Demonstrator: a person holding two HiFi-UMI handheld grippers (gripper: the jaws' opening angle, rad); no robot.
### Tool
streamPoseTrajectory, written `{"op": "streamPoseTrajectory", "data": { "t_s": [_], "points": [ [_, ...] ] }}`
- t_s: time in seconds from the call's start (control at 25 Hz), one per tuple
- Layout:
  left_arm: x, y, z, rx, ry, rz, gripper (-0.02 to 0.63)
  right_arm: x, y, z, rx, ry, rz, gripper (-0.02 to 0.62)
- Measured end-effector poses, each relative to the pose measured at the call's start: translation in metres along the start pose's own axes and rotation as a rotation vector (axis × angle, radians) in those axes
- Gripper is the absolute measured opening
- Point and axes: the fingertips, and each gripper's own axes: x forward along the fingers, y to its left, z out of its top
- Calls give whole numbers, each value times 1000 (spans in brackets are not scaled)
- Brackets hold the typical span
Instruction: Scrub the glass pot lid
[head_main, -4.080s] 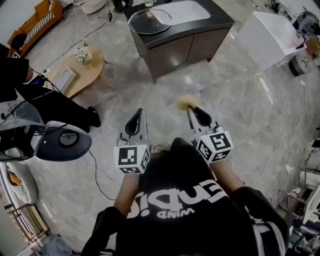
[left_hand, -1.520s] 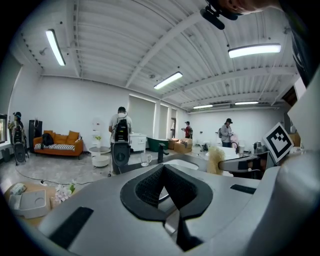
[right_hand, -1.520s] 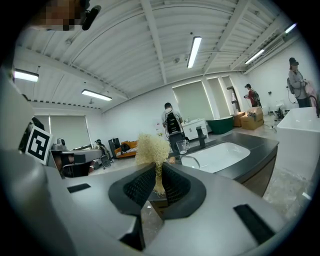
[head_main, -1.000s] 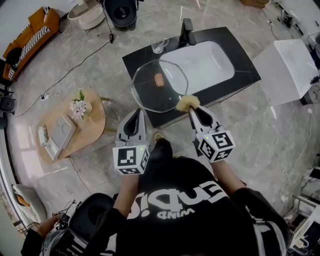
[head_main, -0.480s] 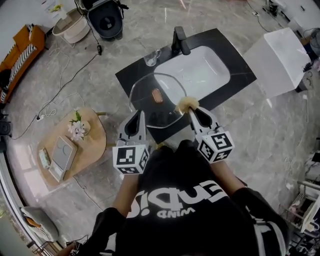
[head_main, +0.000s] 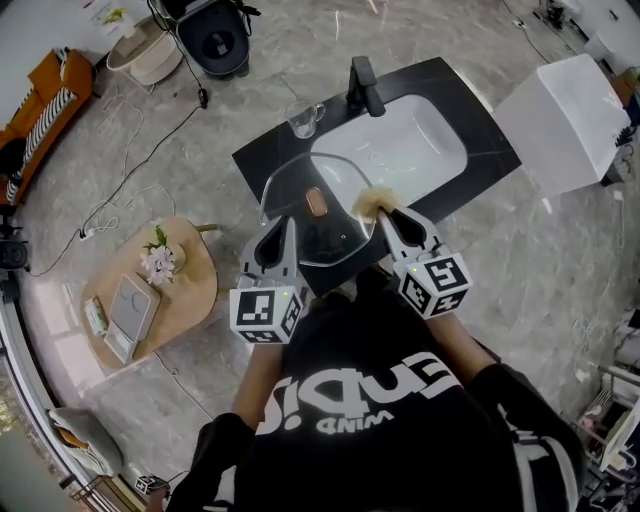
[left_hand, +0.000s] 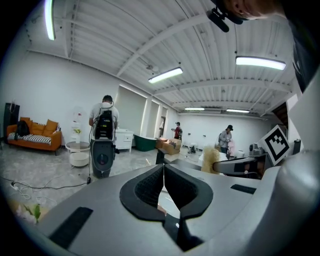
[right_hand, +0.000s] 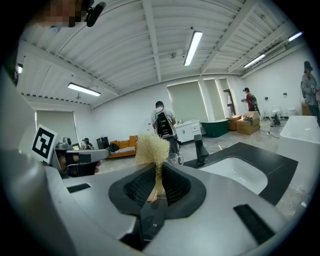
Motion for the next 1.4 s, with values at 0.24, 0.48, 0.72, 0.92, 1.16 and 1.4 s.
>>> {"op": "streamPoseTrajectory", "data": {
  "t_s": [0.24, 0.48, 0.72, 0.92, 1.16, 1.4],
  "points": [
    [13, 4, 1, -14, -4, 50, 115, 17, -11, 13, -28, -3, 52, 37],
    [27, 9, -3, -34, 13, 96, 240, 30, -19, 20, -48, -5, 90, 37],
    [45, 10, -16, -43, 74, 106, 259, 36, -30, 23, -46, -5, 104, 37],
    [66, 11, -46, -43, 180, 95, 259, 39, -35, 23, -37, -8, 109, 37],
    [96, 9, -82, -29, 290, 85, 259, 36, -47, 21, -26, 0, 95, 37],
    [118, 14, -124, -57, 387, 132, 259, 30, -60, 16, -10, 11, 80, 37]
  ]
}}
